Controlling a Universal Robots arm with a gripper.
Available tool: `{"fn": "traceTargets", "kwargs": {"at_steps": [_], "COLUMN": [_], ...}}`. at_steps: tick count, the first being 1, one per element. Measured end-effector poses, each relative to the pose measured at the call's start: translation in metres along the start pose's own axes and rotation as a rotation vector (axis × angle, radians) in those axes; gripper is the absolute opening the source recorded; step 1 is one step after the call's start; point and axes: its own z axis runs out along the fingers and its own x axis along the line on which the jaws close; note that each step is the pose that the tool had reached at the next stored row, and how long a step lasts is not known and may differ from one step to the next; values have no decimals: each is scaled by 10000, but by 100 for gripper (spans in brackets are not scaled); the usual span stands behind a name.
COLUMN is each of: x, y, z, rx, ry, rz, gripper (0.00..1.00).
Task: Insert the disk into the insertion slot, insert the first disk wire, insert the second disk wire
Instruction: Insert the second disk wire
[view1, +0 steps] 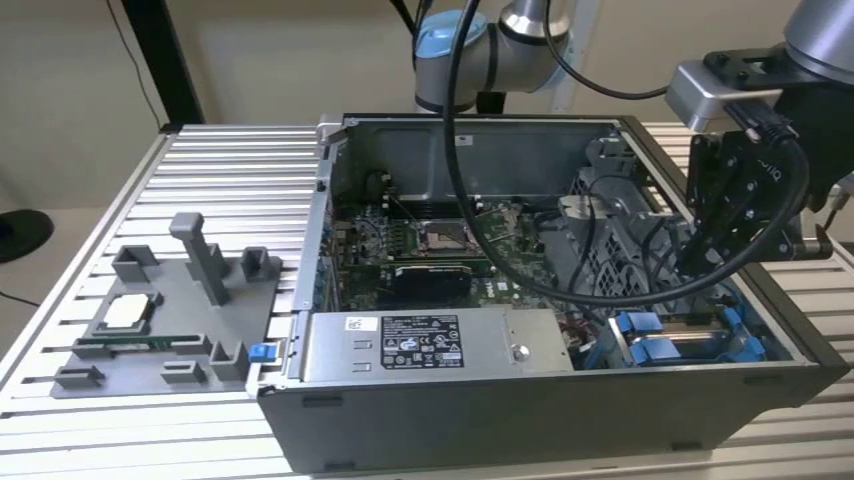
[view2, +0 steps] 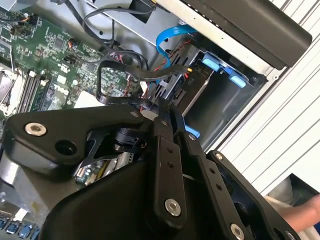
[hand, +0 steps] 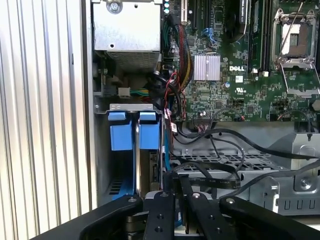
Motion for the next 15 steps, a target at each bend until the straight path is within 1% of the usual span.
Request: {"fn": "traceTargets", "kwargs": {"at_steps": [10, 12, 15], "x": [0, 1, 5], "y": [0, 0, 2], "z": [1, 17, 68], "rx": [0, 0, 0], "ry": [1, -5, 0], "rz": [0, 0, 5], "gripper": [0, 0, 0]}}
